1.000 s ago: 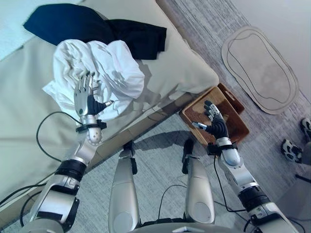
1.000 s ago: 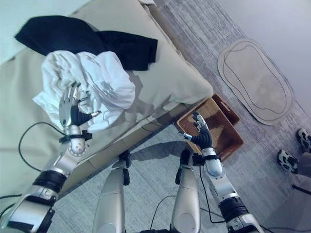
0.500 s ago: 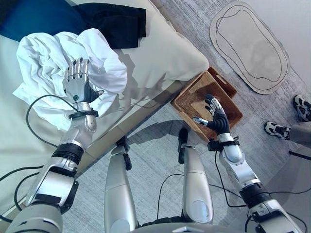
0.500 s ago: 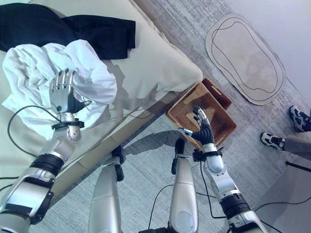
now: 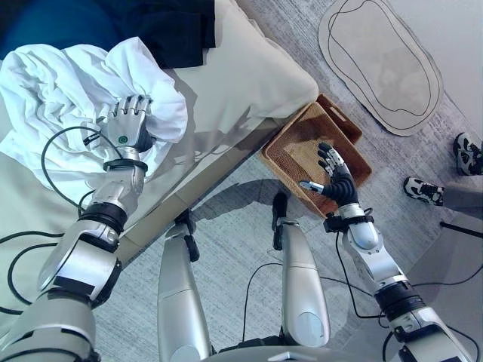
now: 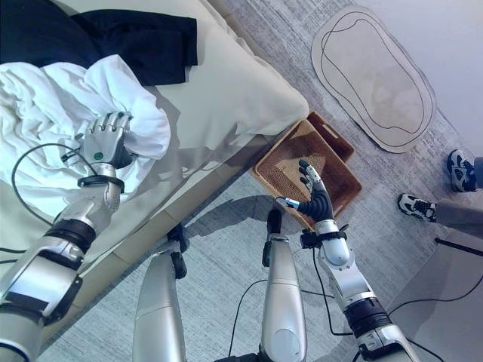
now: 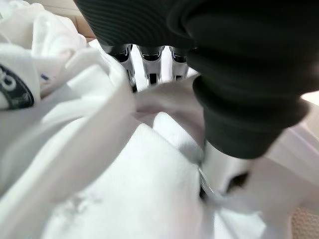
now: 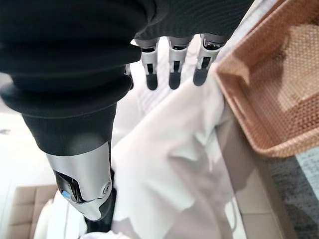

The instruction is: Pick up clothes into the bucket

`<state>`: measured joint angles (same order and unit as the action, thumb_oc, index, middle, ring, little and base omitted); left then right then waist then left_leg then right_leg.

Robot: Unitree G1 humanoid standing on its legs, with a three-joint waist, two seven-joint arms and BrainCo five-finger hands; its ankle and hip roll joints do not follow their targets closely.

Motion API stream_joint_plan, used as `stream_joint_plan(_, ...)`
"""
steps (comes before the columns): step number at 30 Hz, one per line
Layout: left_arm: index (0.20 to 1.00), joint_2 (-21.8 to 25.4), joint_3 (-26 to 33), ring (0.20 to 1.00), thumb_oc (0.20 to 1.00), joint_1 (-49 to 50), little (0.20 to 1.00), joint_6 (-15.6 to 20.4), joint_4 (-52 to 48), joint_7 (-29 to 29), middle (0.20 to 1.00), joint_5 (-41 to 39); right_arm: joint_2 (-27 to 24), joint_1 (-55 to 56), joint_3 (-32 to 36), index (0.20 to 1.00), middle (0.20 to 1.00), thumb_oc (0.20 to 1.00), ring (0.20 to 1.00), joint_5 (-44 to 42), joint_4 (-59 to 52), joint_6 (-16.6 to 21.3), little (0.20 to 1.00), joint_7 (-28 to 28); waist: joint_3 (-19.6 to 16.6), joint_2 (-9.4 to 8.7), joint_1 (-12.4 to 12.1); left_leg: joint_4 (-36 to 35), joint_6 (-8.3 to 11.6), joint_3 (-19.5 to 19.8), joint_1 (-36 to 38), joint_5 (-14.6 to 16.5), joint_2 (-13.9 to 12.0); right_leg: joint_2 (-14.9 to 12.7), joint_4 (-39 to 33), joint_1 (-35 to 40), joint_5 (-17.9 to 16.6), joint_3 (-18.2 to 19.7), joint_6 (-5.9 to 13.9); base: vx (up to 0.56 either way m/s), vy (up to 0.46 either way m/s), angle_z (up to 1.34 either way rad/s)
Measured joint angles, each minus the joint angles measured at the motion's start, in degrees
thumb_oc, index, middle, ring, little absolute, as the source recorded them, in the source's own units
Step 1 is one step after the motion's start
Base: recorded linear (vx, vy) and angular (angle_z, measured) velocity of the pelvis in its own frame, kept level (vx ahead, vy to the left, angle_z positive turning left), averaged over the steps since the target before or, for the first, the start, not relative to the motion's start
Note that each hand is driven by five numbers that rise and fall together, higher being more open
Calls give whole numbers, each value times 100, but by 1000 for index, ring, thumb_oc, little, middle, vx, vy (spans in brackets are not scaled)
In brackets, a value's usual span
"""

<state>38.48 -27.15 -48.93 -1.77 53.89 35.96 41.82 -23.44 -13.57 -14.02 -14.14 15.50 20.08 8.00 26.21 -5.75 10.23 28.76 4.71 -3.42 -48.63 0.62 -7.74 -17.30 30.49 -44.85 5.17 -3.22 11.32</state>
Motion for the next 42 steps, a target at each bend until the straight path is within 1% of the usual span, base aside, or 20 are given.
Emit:
stream_joint_plan(5,200,54,14,200,200,25,200,38,13,-97,200,8,1,-21,7,1000,1000,1000,1000,0,-5,0,1000,-9,-1,2,-7,0,0,2,33,0,-1,-1,-13,22,-1,4,-1,0,0,0)
stream_joint_plan(10,200,27,25,200,200,179,200,103,70,-195,200,2,0,-15,4,1000,1000,1000,1000,1,-7,-1,1000,-55,-39,3,-14,-188,-5,-71,301,-5,-2,1,-176,241,-48,13,0,18,-8,-2)
stream_joint_plan(16,200,-185,199,200,200,777,200,157,-30,-238,200,-39,1,26,-15,1000,1000,1000,1000,61,2,-5,1000,-61,-79,22,-69,-681,-41,-157,1054,-61,17,5,-650,971,-154,-50,31,67,-40,-3)
stream_joint_plan(17,200,-287,497,200,200,1089,200,210,-356,-266,200,-95,0,22,4,1000,1000,1000,1000,113,13,-11,1000,-35,-78,24,-158,-905,-17,-183,1339,-126,23,9,-844,1252,-197,-100,31,101,-67,2)
stream_joint_plan(18,200,-358,603,200,200,1236,200,241,-481,-257,200,-135,1,113,-2,1000,1000,1000,1000,124,31,-15,1000,-19,-93,22,-175,-1003,-7,-195,1472,-196,36,9,-932,1377,-236,-116,44,111,-70,5)
stream_joint_plan(20,200,-478,840,200,200,1741,200,310,-952,-303,200,-259,-13,147,-7,1000,1000,1000,1000,226,54,-30,1000,0,-191,94,-325,-1272,-16,-171,1855,-232,61,5,-1177,1794,-239,-240,49,131,-86,12)
stream_joint_plan(22,200,-458,1070,200,200,2326,200,440,-1603,-329,200,-267,-28,194,9,1000,1000,1000,1000,364,65,-51,1000,4,-263,138,-404,-1508,13,-124,2258,-279,82,1,-1395,2255,-236,-377,51,93,-58,18)
stream_joint_plan(24,200,-408,1294,200,200,2936,200,583,-2181,-403,200,-265,-63,211,16,1000,1000,1000,1000,658,84,-82,1000,0,-424,221,-569,-1733,19,-78,2642,-283,103,5,-1686,2747,-240,-545,54,104,-62,19)
stream_joint_plan(25,200,-411,1300,200,200,3108,200,675,-2322,-384,200,-265,-95,312,28,1000,1000,1000,1000,756,85,-83,1000,2,-573,253,-602,-1776,25,-84,2725,-294,119,4,-1767,2858,-251,-563,63,52,-52,12)
stream_joint_plan(26,200,-399,1329,200,200,3194,200,711,-2406,-438,200,-266,-114,260,29,1000,1000,1000,1000,842,86,-96,1000,-4,-662,302,-718,-1821,24,-60,2755,-293,120,2,-1835,2932,-247,-618,67,127,-87,12)
stream_joint_plan(27,200,-379,1586,200,200,3500,200,778,-2897,-544,200,-268,-144,305,38,1000,1000,1000,1000,978,80,-126,1000,-15,-692,302,-686,-1950,28,-53,2930,-335,137,6,-1963,3133,-285,-683,85,66,-37,17)
stream_joint_plan(28,200,-367,1675,200,200,3609,200,850,-3051,-569,200,-269,-163,263,42,1000,1000,1000,1000,1039,84,-147,1000,-20,-699,316,-773,-1988,17,-25,3023,-344,149,6,-2034,3274,-285,-737,86,107,-82,18)
stream_joint_plan(30,200,-366,1996,200,200,4040,200,1017,-3646,-767,200,-277,-187,409,75,1000,1000,1000,1000,1129,95,-218,1000,-122,-826,324,-835,-2161,21,46,3314,-353,162,26,-2288,3676,-299,-883,107,61,-70,19)
stream_joint_plan(32,200,-327,2187,200,200,4252,200,1208,-4017,-890,200,-342,-180,504,82,1000,1000,1000,1000,1132,101,-253,1000,-210,-968,335,-868,-2243,32,64,3462,-362,168,43,-2446,3886,-314,-971,120,55,-54,14)
stream_joint_plan(33,200,-308,2250,200,200,4306,200,1251,-4128,-925,200,-390,-177,499,82,1000,1000,1000,1000,1126,98,-258,1000,-254,-1005,345,-955,-2268,32,64,3503,-361,168,47,-2483,3954,-317,-984,124,77,-82,5)
stream_joint_plan(35,200,-306,2370,200,200,4396,200,1402,-4442,-1019,200,-527,-180,536,81,1000,1000,1000,1000,1124,97,-263,1000,-389,-1094,360,-972,-2358,40,66,3629,-369,158,85,-2637,4092,-366,-1008,131,51,-63,3)
stream_joint_plan(36,200,-295,2437,200,200,4455,200,1484,-4704,-1219,200,-706,-211,520,14,1000,1000,1000,1000,1124,80,-297,1000,-508,-1136,373,-993,-2435,90,85,3724,-404,149,109,-2761,4253,-406,-1068,137,62,-62,12)
stream_joint_plan(38,200,-303,2464,200,200,4523,200,1661,-5111,-1428,200,-988,-240,492,-105,1000,1000,1000,1000,1129,20,-302,1000,-717,-1172,378,-1010,-2504,96,122,3906,-412,153,128,-2900,4503,-435,-1151,139,55,-49,11)
stream_joint_plan(39,200,-308,2459,200,200,4533,200,1789,-5295,-1591,200,-1204,-244,467,-190,1000,1000,1000,1000,1130,-8,-302,1000,-831,-1291,377,-1000,-2539,97,122,3932,-413,147,143,-2947,4530,-438,-1155,137,45,-36,4)
stream_joint_plan(42,200,-329,2449,200,200,4509,200,1917,-5737,-2012,200,-1954,-258,334,-451,1000,1000,1000,1000,1127,-87,-322,1000,-1043,-1345,392,-1060,-2610,100,123,4133,-418,138,170,-3090,4777,-481,-1177,131,78,-54,1)
